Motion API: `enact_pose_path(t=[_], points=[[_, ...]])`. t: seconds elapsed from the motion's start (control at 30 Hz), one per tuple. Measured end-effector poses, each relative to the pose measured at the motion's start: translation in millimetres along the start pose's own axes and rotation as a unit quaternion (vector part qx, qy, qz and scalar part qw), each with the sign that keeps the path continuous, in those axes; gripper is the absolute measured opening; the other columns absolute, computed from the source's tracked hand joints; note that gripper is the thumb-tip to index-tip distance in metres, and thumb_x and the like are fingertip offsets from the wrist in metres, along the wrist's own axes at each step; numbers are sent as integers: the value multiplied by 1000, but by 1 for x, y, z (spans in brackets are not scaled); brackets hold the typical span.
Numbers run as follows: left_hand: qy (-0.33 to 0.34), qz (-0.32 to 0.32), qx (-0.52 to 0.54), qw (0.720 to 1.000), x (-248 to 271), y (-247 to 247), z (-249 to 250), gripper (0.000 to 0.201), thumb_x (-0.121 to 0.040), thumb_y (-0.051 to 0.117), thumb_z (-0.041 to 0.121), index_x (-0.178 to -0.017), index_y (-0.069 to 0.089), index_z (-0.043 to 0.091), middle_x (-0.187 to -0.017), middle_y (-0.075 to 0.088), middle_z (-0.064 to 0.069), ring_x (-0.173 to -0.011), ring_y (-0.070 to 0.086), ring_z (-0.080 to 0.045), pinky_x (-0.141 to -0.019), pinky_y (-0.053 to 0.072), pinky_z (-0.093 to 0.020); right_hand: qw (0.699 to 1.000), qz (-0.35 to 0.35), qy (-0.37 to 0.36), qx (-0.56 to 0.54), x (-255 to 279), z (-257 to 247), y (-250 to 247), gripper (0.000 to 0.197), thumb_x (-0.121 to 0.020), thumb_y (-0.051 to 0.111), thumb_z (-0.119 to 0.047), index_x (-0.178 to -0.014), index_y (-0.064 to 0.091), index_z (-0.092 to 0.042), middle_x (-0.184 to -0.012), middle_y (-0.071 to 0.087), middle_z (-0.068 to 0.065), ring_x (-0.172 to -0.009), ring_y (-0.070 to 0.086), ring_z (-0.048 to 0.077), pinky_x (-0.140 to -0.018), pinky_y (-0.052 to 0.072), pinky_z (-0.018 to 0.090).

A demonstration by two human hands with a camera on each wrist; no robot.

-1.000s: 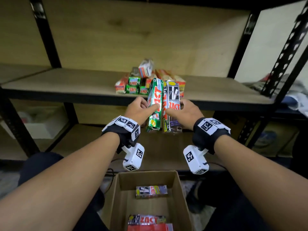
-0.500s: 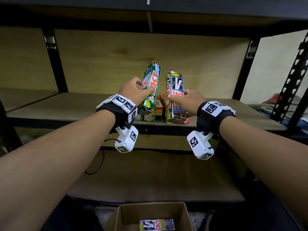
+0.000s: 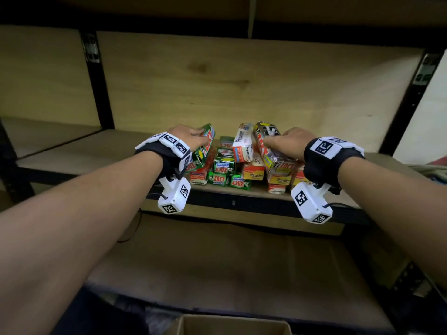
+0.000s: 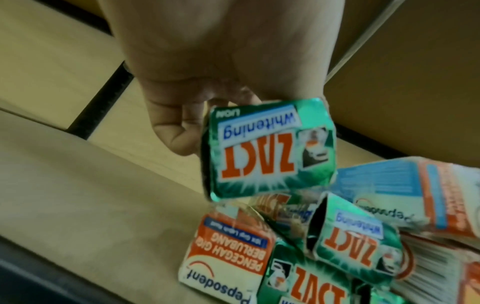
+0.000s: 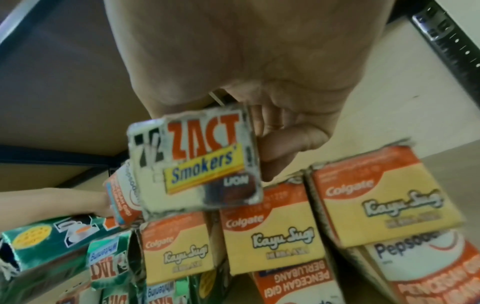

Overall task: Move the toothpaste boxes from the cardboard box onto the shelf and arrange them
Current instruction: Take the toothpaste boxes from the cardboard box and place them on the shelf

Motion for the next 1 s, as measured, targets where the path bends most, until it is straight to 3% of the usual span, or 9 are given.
enact_pose_path(t=[0.1, 0.2, 0.3, 0.43, 0.57, 0.7, 0.77, 0.9, 1.0], points=[[2, -12, -14, 1000, -11, 11, -6, 51, -81, 60, 60, -130, 60, 43, -143, 54, 7, -117, 59, -20, -98, 49, -30, 1000, 4, 3, -2, -10, -1, 5, 41, -81, 59, -61, -76, 63, -21, -76, 59, 5, -63, 52, 21, -60, 38, 26], [8, -34, -38, 999, -19, 23, -6, 50, -85, 54, 65, -131, 58, 44, -146, 50, 7, -124, 55, -24, -91, 41, -24, 1000, 9, 14, -6, -21, 1, 11, 54, -79, 58, -65, -94, 65, -13, -94, 63, 8, -79, 60, 23, -76, 51, 32], [14, -39, -43, 998, -26, 31, -5, 51, -87, 53, 66, -132, 58, 42, -146, 50, 7, -127, 53, -23, -97, 41, -26, 999, 15, 28, 4, -25, -3, 14, 61, -76, 57, -70, -92, 60, -11, -98, 64, 9, -82, 62, 26, -85, 56, 40], [31, -33, -61, 997, -26, 38, 0, 50, -92, 48, 61, -133, 60, 35, -145, 52, 3, -129, 52, -24, -103, 40, -29, 999, 8, 27, 38, -21, -9, 15, 67, -81, 46, -77, -104, 56, -15, -102, 59, 10, -85, 61, 28, -86, 52, 37], [34, -40, -88, 995, -17, 31, 4, 48, -95, 49, 54, -134, 60, 29, -144, 53, 2, -126, 53, -23, -102, 42, -31, 1000, 4, 24, 14, -12, -8, 11, 84, -77, 38, -82, -110, 63, -9, -102, 67, 13, -82, 70, 34, -86, 58, 46], [32, -42, -103, 993, 0, 20, 8, 41, -94, 54, 48, -126, 65, 24, -133, 61, 2, -115, 58, -20, -97, 48, -30, 999, 7, 32, -25, 8, -8, 3, 64, -89, 43, -68, -107, 58, -9, -93, 65, 10, -71, 74, 31, -77, 61, 46], [30, -44, -100, 994, 10, 15, 9, 36, -93, 56, 46, -121, 67, 26, -129, 63, 4, -110, 60, -19, -94, 50, -29, 997, -7, 40, -69, 19, -7, -1, 53, -94, 48, -58, -106, 55, -6, -91, 65, 11, -73, 74, 31, -74, 62, 48], [29, -45, -105, 993, 32, 5, 13, 31, -93, 57, 47, -113, 70, 28, -124, 65, 7, -97, 59, -16, -81, 46, -23, 996, -23, 33, -80, 44, -3, -7, 44, -100, 49, -42, -114, 58, -2, -98, 68, 16, -74, 70, 31, -75, 61, 52], [28, -40, -113, 992, 49, -1, 15, 31, -94, 56, 48, -108, 71, 26, -106, 66, 6, -87, 59, -15, -76, 47, -24, 996, -10, 12, -86, 63, 2, -10, 29, -100, 50, -30, -109, 58, -3, -96, 69, 16, -67, 65, 29, -74, 61, 53]])
Point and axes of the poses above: each hand's wrist, its own x-axis away from the middle knuckle, its own y-axis out of the palm, z = x × y, the point moved 2 cm from there along -x, towards the middle knuckle
